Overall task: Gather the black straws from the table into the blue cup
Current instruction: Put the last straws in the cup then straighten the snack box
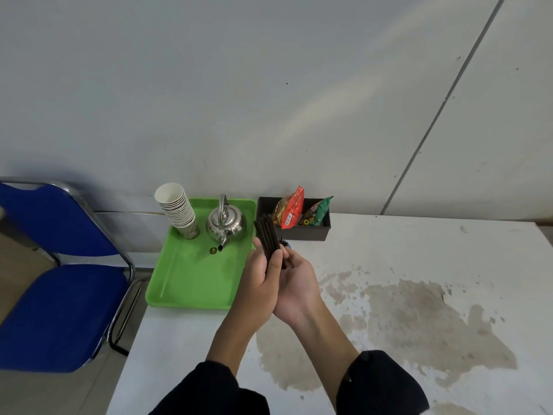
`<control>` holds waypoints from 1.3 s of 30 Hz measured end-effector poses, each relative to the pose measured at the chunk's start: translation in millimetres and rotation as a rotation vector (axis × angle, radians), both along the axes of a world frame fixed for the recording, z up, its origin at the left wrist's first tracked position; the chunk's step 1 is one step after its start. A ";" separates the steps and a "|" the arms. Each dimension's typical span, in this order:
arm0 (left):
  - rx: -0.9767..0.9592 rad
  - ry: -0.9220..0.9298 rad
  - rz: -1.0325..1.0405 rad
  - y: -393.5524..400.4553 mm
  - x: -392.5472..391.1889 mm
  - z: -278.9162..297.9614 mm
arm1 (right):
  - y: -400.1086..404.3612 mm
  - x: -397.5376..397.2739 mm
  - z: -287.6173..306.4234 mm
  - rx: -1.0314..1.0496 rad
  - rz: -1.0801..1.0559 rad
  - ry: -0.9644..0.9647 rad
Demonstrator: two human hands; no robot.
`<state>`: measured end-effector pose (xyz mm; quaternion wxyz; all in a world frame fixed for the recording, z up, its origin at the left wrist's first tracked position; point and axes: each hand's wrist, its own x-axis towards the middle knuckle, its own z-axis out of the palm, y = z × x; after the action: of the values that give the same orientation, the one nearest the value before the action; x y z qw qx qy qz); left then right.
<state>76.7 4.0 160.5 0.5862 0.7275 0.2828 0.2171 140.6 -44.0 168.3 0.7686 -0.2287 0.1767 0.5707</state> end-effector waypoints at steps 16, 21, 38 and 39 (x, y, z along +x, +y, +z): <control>-0.277 0.434 0.018 65.8 6.0 -65.2 | -14.3 65.3 -79.0 -0.858 0.293 -1.543; -0.144 0.355 0.193 72.8 29.4 -84.0 | 4.9 71.2 -101.3 -0.882 0.285 -1.685; -0.300 0.227 0.331 49.5 63.3 -126.2 | 19.6 70.5 -126.3 -0.854 0.323 -1.661; -0.265 0.268 0.344 49.0 63.5 -133.3 | 19.9 70.6 -127.1 -0.850 0.312 -1.664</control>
<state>140.2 53.0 27.3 0.5881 0.6077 0.5036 0.1767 211.3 -24.1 41.1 0.4151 -0.8441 -0.2675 0.2087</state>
